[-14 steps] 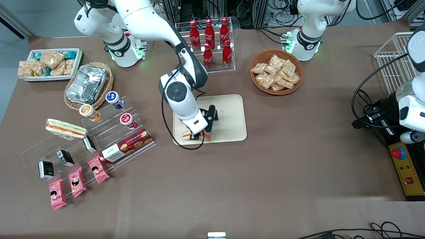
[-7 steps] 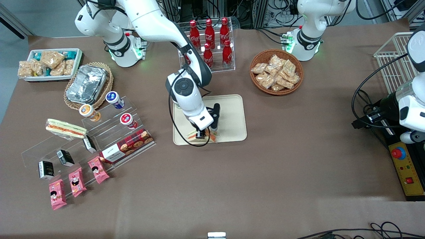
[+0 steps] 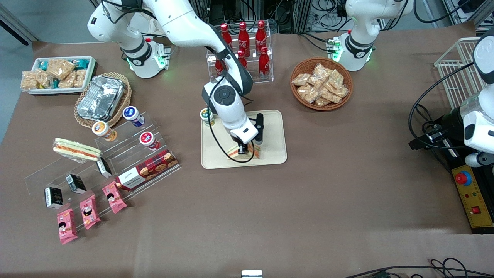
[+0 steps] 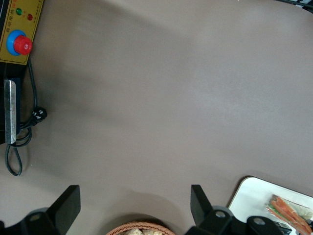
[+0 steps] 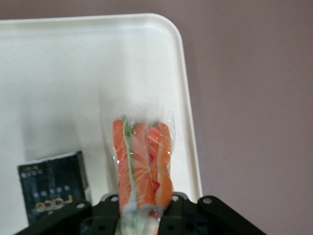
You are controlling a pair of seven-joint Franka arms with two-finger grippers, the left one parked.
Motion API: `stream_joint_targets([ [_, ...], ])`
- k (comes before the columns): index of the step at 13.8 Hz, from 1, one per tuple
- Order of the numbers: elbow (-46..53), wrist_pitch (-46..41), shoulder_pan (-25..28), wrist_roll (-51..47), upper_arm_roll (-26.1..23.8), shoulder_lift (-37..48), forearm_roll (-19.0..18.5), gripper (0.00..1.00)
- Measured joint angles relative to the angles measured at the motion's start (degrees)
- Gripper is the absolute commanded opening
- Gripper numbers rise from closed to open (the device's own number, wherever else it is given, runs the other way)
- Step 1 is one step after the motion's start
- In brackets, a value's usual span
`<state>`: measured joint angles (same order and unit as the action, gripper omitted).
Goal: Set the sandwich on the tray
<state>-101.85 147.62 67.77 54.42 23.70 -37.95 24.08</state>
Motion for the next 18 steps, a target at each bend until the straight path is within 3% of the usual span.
stream_joint_targets([
  [1, -0.11, 0.0, 0.27, 0.0, -0.01, 0.0, 0.0, 0.99],
  [6, -0.31, -0.08, -0.04, 0.04, 0.96, 0.33, 0.0, 0.99],
  [9, -0.05, -3.29, -0.59, -0.01, 5.02, 2.58, 0.01, 0.99],
  [16, 5.01, -35.06, -1.31, -7.65, 26.44, 13.79, -0.34, 0.99],
  [18, 8.39, -43.73, -4.26, -15.63, 28.68, 15.59, -2.57, 0.99],
])
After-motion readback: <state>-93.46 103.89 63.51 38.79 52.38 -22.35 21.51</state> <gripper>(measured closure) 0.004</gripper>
